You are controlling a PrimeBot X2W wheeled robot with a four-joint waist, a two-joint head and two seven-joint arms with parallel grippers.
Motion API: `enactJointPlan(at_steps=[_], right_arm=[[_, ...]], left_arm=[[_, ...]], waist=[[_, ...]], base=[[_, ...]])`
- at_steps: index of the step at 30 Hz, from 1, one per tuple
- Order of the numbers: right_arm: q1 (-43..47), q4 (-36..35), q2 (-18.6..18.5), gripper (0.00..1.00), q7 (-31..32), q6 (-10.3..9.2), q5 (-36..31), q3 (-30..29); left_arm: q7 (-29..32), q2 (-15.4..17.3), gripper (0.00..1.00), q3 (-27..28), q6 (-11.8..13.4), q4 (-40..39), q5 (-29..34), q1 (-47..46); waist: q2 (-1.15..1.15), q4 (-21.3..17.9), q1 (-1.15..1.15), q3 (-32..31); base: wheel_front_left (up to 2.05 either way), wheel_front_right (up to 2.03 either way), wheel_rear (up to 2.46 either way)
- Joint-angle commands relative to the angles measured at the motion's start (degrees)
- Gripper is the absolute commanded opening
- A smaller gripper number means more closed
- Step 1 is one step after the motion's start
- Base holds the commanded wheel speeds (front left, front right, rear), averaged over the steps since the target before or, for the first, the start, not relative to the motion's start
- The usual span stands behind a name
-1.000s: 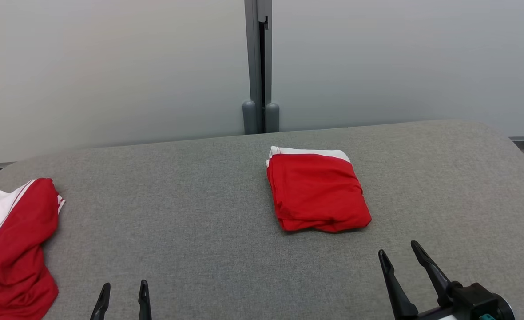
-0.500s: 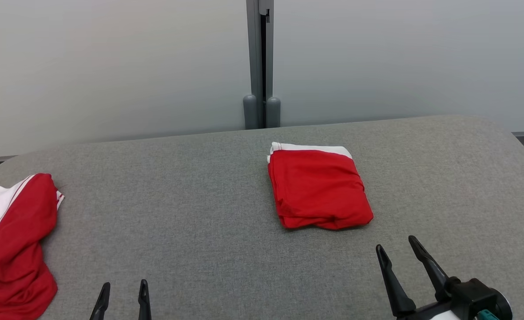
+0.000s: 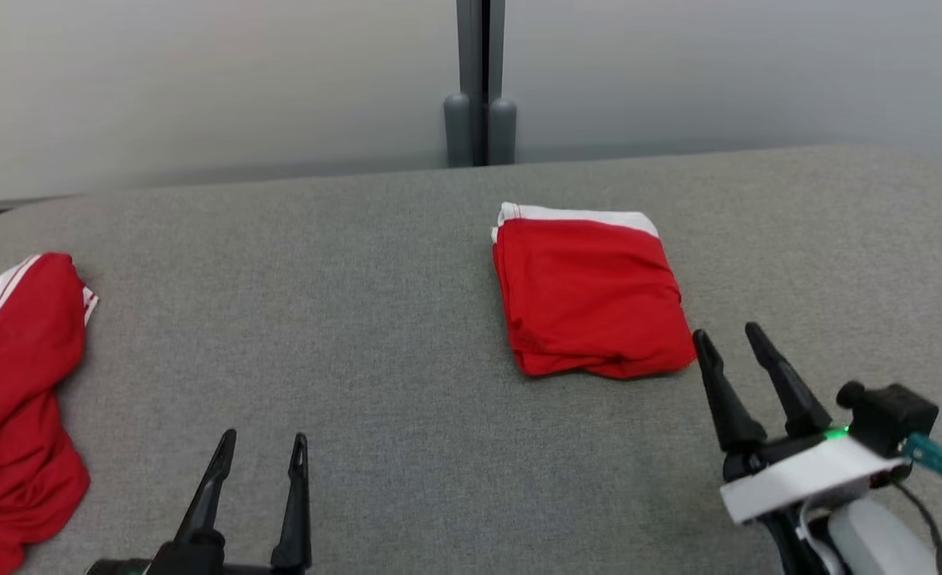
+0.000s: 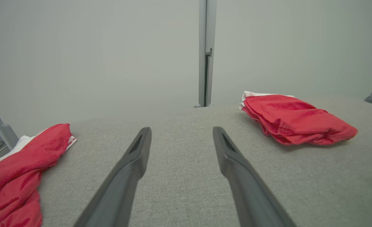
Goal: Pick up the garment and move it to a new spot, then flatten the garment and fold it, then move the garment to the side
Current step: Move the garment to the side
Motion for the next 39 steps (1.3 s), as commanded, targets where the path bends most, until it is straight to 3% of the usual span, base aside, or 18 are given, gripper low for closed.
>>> enactJointPlan(at_steps=[1, 6, 11, 17, 23, 25, 26, 32, 39], right_arm=[[-3.3, 1.8, -2.6, 1.00, 0.6, -0.01, 5.4, 2.2], [-12.6, 2.5, -10.2, 1.00, 11.0, 0.00, 27.1, 7.1], [-18.2, 4.0, -16.5, 1.00, 23.5, 0.00, 43.1, 6.4], [-21.8, 6.4, -20.9, 1.00, 32.6, 0.00, 50.8, 5.5], [-23.9, 9.0, -20.1, 1.00, 33.9, 0.00, 53.0, 5.4], [-24.2, 9.4, -19.1, 0.40, 34.3, 0.00, 53.5, 6.1], [-24.3, 9.3, -18.9, 0.00, 34.1, 0.00, 53.1, 6.5], [-25.2, 7.3, -21.6, 0.00, 31.2, -0.01, 49.6, 7.8], [-27.5, 5.4, -29.2, 0.00, 24.5, -0.01, 38.9, 11.6]], left_arm=[[-0.1, 0.2, 1.00, -0.5, -0.2, -0.5, 0.5, -1.9], [-0.1, 0.2, 1.00, -1.7, 0.1, -1.5, -0.2, -5.5], [-0.1, 0.2, 1.00, -2.4, -0.6, -1.6, -0.2, -8.5], [-0.1, 0.2, 1.00, -3.6, -1.0, -2.1, -0.5, -11.3], [-0.1, 0.2, 1.00, -4.5, -1.6, -1.8, -0.3, -12.9], [-0.1, 0.2, 1.00, -4.5, -1.9, -1.7, 0.1, -13.4], [-0.1, 0.2, 1.00, -4.4, -2.1, -1.7, 0.3, -13.7], [-0.1, 0.2, 1.00, -3.4, -2.5, -2.3, 1.0, -14.3], [-0.1, 0.4, 1.00, -2.3, -4.3, -4.4, 2.0, -15.1]], waist=[[0.00, 1.3, 0.00, 4.2], [0.00, 3.2, 0.00, 8.7], [0.00, 5.2, 0.00, 13.2], [0.00, 7.4, 0.00, 17.7], [0.00, 8.4, 0.00, 20.0], [0.00, 8.3, 0.00, 20.3], [0.00, 8.2, 0.00, 20.5], [0.00, 6.9, 0.00, 21.2], [0.00, 2.8, 0.00, 24.6]], base=[[0.00, 0.00, 0.00], [0.00, 0.00, 0.00], [0.00, 0.00, 0.00], [0.00, 0.00, 0.00], [0.00, 0.00, 0.00], [0.00, 0.00, 0.00], [0.00, 0.00, 0.00], [0.00, 0.00, 0.00], [0.00, 0.00, 0.00]])
